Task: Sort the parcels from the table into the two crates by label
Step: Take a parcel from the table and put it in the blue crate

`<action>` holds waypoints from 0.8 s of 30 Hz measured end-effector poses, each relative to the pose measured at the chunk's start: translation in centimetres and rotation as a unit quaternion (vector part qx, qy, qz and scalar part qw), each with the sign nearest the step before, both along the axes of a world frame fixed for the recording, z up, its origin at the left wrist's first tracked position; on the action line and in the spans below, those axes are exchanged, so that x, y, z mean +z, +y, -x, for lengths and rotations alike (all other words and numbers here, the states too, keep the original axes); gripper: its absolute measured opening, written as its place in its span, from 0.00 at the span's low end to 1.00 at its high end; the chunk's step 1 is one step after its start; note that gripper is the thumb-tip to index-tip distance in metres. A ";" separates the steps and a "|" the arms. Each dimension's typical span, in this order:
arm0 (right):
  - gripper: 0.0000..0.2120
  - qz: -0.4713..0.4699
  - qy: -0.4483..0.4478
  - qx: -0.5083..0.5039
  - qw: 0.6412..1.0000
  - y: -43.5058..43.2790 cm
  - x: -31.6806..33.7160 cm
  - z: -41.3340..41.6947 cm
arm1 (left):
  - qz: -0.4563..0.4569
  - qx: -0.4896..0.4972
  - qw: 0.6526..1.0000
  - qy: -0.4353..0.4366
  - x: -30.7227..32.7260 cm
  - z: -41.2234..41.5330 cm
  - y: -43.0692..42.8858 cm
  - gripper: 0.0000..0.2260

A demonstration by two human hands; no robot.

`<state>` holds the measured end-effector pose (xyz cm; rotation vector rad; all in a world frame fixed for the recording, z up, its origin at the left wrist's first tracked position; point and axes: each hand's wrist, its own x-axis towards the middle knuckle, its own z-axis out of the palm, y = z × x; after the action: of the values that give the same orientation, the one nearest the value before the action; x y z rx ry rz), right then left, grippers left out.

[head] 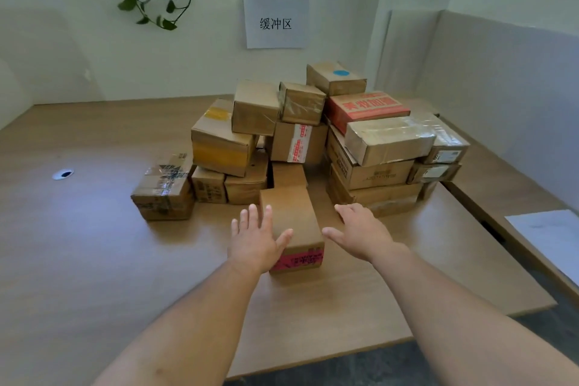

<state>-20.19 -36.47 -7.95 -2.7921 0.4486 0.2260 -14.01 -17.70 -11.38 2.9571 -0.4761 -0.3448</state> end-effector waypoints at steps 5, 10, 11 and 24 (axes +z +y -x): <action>0.36 -0.034 0.031 0.003 0.999 -0.4 -1.1 -4.7 | 0.029 0.038 0.998 0.033 -1.0 -3.4 -0.7 0.36; 0.36 -0.078 0.067 0.004 0.995 -0.2 -2.3 -8.2 | 0.092 0.073 0.987 0.110 -2.3 -5.9 -0.8 0.39; 0.35 -0.088 0.073 0.000 0.993 -0.2 -2.5 -8.6 | 0.114 0.084 0.981 0.135 -2.6 -6.2 -1.0 0.40; 0.30 -0.252 0.108 -0.041 0.961 -0.8 -3.0 -8.6 | 0.323 0.260 0.877 0.243 -1.3 -5.7 -2.7 0.47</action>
<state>-11.61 -37.31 -10.92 -2.2542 0.4761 0.5475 -8.31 -20.39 -12.67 2.1147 0.2363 -0.6710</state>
